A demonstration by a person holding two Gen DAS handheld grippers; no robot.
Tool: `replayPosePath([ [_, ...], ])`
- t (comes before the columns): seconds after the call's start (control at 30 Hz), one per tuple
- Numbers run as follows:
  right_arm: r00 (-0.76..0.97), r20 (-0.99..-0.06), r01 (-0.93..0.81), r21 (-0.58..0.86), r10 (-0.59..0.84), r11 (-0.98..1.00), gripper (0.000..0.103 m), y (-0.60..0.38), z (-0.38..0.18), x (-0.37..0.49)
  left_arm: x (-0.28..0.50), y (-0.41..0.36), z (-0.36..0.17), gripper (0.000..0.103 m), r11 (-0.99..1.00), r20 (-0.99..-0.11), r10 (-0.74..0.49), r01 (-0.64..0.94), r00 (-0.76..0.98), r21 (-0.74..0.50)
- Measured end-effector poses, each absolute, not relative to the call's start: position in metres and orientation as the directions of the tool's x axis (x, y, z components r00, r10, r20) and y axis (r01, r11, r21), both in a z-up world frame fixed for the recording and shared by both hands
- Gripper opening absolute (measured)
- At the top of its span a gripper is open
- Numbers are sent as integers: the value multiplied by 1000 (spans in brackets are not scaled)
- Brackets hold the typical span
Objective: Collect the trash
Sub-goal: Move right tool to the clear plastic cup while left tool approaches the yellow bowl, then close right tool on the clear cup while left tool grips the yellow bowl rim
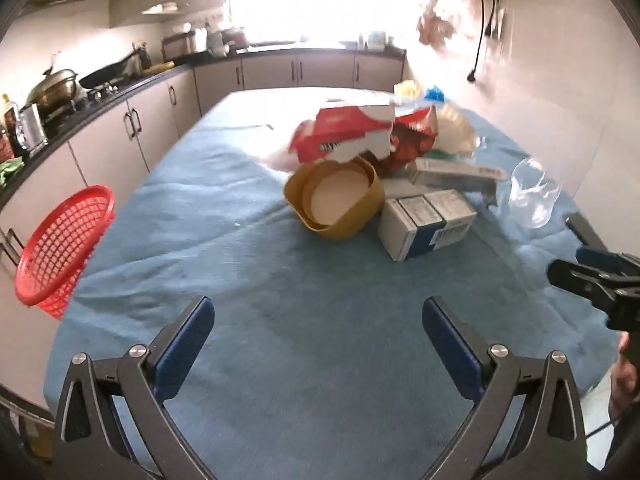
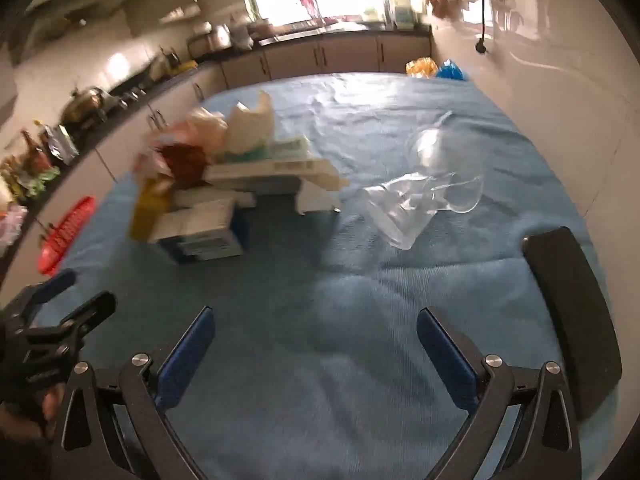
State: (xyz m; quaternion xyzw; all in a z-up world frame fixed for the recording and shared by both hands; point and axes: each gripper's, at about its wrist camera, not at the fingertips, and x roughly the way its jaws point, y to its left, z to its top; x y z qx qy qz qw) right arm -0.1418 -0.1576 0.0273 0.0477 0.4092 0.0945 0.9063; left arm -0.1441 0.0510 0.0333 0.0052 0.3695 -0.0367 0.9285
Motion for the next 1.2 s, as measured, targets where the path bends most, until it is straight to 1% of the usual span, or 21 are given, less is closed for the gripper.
replayPosePath([
  [0.07, 666, -712, -141, 171, 222, 975, 101, -160, 36, -152, -152, 54, 36, 102, 997, -672, -63, 76, 738, -10],
  [0.17, 684, -694, -148, 171, 226, 974, 100, -165, 45, -157, -154, 54, 39, 95, 997, -665, -65, 77, 744, -11],
  [0.27, 701, -678, -129, 183, 220, 975, 100, -175, 52, -156, -150, 57, 40, 92, 997, -666, -73, 79, 742, -21],
  [0.33, 702, -677, -118, 195, 220, 974, 100, -180, 51, -151, -146, 59, 40, 84, 996, -668, -79, 79, 740, -31],
  [0.4, 710, -666, -124, 203, 230, 971, 100, -183, 51, -150, -138, 64, 40, 71, 995, -687, -94, 82, 721, -50],
  [0.43, 716, -659, -120, 211, 232, 970, 100, -185, 51, -149, -134, 66, 39, 68, 994, -696, -104, 83, 710, -65],
  [0.53, 713, -650, -119, 255, 261, 960, 100, -193, 48, -143, -119, 75, 36, 59, 988, -718, -150, 79, 680, -131],
  [0.6, 703, -655, -116, 279, 277, 953, 99, -198, 46, -138, -106, 83, 35, 48, 978, -736, -193, 73, 649, -193],
  [0.67, 696, -655, -113, 304, 294, 946, 97, -205, 46, -134, -94, 91, 35, 42, 965, -743, -238, 63, 625, -256],
  [0.73, 697, -650, -107, 324, 303, 940, 92, -212, 48, -130, -81, 97, 35, 42, 955, -752, -263, 50, 604, -293],
  [0.8, 698, -648, -103, 331, 306, 938, 90, -218, 52, -125, -68, 100, 34, 42, 945, -759, -286, 42, 585, -324],
  [0.83, 698, -645, -103, 338, 310, 936, 89, -221, 54, -122, -60, 101, 33, 40, 942, -762, -291, 31, 578, -335],
  [0.9, 697, -639, -104, 356, 324, 929, 84, -226, 57, -117, -46, 102, 30, 33, 937, -771, -297, 18, 563, -348],
  [0.93, 692, -639, -108, 367, 335, 924, 82, -229, 59, -113, -41, 102, 29, 31, 937, -775, -296, 13, 558, -349],
  [1.0, 694, -631, -106, 385, 345, 917, 73, -235, 63, -106, -29, 99, 25, 26, 939, -788, -289, 0, 543, -344],
  [1.03, 694, -631, -101, 392, 346, 915, 68, -237, 65, -104, -23, 96, 23, 26, 940, -797, -291, 6, 530, -340],
  [1.13, 688, -626, -72, 445, 368, 892, 67, -253, 70, -89, -12, 89, 19, 26, 947, -812, -285, 16, 509, -322],
  [1.2, 686, -635, -38, 455, 354, 890, 67, -262, 72, -80, -6, 78, 18, 25, 960, -825, -259, 36, 503, -279],
])
